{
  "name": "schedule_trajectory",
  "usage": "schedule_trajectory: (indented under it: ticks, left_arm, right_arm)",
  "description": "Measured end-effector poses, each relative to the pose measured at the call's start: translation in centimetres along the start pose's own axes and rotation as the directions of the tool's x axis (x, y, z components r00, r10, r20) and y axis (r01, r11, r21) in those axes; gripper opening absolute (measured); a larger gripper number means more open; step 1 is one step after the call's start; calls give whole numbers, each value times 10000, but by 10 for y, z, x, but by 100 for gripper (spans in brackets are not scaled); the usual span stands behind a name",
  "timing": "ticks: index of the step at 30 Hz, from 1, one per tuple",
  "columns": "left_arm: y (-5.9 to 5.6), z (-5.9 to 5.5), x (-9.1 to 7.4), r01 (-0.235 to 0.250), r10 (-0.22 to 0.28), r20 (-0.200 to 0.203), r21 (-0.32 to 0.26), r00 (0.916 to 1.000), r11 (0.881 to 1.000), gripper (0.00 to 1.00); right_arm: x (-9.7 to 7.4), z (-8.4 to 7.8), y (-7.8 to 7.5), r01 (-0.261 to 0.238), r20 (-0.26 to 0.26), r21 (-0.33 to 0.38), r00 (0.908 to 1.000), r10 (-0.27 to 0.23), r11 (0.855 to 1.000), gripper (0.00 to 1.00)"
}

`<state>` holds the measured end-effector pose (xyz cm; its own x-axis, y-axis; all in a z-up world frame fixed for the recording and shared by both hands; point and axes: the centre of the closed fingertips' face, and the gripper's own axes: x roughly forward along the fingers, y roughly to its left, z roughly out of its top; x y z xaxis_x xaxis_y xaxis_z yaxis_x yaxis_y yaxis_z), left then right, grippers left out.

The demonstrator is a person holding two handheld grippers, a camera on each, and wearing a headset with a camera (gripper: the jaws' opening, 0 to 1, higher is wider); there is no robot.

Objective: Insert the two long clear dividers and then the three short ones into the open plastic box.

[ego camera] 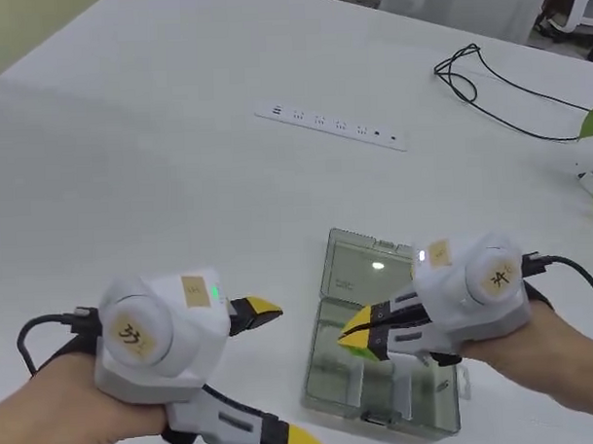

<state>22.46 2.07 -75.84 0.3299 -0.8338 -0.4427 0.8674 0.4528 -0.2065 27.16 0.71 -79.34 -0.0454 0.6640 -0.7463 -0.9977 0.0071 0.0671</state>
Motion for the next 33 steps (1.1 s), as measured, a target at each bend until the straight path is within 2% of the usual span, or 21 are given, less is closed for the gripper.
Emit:
schedule_trajectory:
  ticks: [17, 23, 26, 33]
  left_arm:
    - [0, -2, 1, 25, -24, -89, 43, 10000, 10000, 88]
    - [0, -1, 1, 23, -23, -34, 30, 10000, 10000, 88]
    - [1, 1, 1, 14, -14, -3, 32, 10000, 10000, 88]
    - [0, 2, 2, 47, -47, -30, 119, 10000, 9999, 88]
  right_arm:
    - [15, -10, 0, -44, -937, -277, 9956, 17, 9996, 2]
    - [15, -10, 0, -28, -1074, -378, 9942, -12, 9993, 2]
    - [20, -13, 1, -17, -1490, -715, 9888, -90, 9974, 2]
    - [18, -13, 0, 42, -1565, -712, 9876, -153, 9975, 2]
